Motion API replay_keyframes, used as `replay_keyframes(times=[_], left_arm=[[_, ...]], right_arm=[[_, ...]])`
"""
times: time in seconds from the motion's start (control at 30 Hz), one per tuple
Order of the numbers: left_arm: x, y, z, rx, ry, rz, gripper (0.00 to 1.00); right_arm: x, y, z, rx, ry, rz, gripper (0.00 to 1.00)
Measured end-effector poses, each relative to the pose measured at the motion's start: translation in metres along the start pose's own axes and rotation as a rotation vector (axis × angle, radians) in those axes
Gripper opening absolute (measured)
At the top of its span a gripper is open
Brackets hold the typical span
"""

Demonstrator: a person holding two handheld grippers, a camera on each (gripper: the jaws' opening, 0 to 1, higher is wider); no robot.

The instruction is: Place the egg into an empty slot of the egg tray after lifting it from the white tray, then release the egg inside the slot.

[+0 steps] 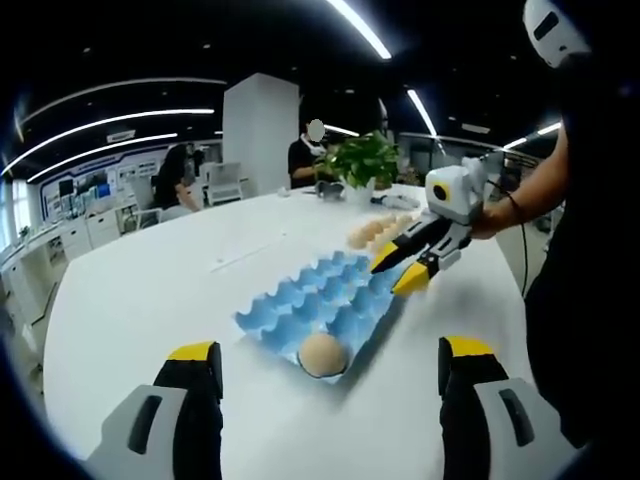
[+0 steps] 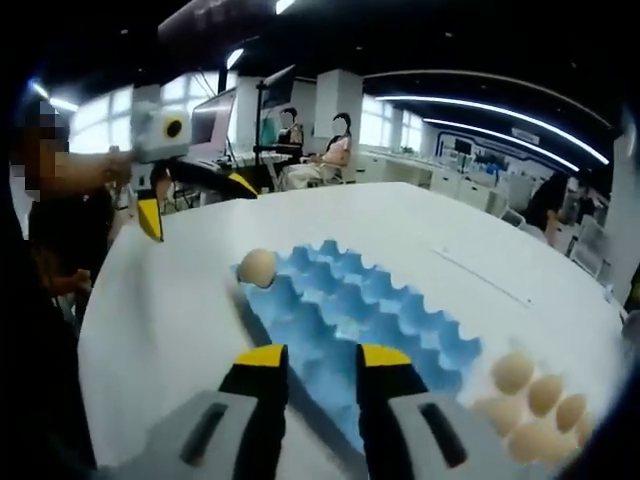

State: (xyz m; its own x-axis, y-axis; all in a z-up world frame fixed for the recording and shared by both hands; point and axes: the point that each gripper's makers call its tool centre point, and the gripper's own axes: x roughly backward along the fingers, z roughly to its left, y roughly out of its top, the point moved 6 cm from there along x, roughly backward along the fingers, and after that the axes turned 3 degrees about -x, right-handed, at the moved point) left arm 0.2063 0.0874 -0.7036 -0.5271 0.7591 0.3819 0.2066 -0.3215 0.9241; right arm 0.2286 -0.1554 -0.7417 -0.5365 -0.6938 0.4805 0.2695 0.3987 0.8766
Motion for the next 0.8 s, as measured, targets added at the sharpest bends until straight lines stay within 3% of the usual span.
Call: replay_keyframes(times=[0.33, 0.8], left_arm=[[-0.001, -0.001, -0.001, -0.003, -0.009, 0.011, 0.89], [-0.003, 0.000, -0.002, -0.004, -0.016, 0.011, 0.89]], right_arm=[[0.027, -0.017, -0.016, -0.026, -0.070, 0.023, 0.27], [0.074, -0.034, -0.050, -0.063, -0.259, 0.020, 0.27]])
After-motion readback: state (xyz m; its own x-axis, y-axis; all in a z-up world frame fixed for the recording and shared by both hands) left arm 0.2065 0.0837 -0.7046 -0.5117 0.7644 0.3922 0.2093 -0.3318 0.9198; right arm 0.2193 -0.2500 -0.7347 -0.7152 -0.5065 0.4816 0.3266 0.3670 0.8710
